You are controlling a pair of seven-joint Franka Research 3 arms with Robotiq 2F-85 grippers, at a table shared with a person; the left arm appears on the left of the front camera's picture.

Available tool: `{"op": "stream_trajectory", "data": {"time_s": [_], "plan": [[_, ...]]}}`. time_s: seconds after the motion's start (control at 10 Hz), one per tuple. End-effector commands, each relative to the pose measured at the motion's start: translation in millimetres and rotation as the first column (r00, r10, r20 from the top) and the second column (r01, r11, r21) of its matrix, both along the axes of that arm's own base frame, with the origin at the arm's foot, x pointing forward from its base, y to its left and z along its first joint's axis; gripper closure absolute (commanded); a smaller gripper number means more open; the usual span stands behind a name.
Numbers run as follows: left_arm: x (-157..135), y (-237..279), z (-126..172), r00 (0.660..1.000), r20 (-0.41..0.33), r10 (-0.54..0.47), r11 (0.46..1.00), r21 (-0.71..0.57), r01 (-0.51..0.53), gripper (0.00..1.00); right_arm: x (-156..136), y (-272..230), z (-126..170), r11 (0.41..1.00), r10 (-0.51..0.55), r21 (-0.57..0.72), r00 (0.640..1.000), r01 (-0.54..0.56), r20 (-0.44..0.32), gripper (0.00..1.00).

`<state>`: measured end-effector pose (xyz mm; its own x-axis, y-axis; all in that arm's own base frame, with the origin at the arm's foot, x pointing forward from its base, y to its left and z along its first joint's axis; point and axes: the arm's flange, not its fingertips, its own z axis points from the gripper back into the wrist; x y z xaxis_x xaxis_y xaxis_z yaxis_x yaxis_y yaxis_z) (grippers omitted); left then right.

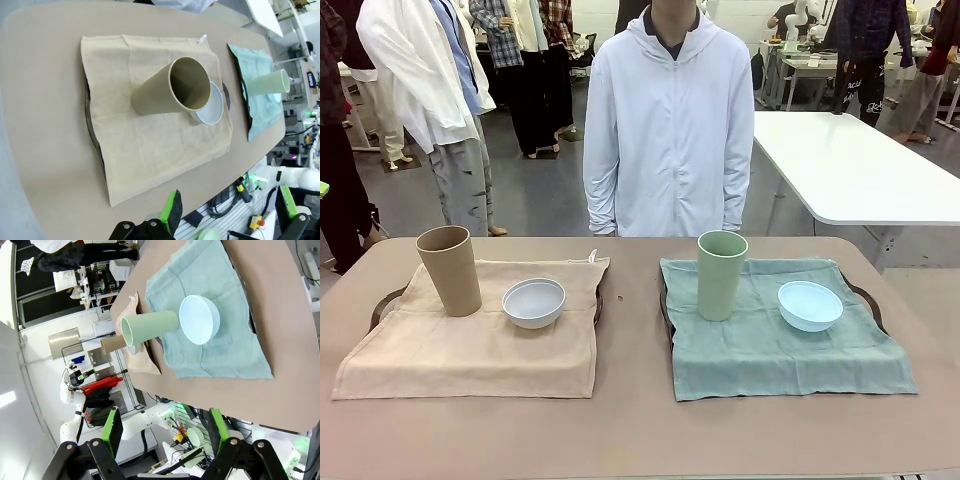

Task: Set up a tray with a mat and arrange the tableware.
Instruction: Place the Picnic Bowl and Reusable plastic cup back onto the Handle tray in front of the human's position.

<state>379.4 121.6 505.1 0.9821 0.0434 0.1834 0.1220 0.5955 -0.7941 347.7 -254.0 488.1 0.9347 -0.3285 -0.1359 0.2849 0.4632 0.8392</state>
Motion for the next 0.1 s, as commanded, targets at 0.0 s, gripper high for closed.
{"op": "stream_trajectory", "data": {"time_s": [0.0], "plan": [[-0.9, 0.9, 2.1, 1.0, -0.013, 0.012, 1.0, -0.008, -0.012, 0.0, -2.4, 0.6, 2.3, 1.0, -0.001, 0.013, 1.0, 0.001, 0.009, 0.11]]}}
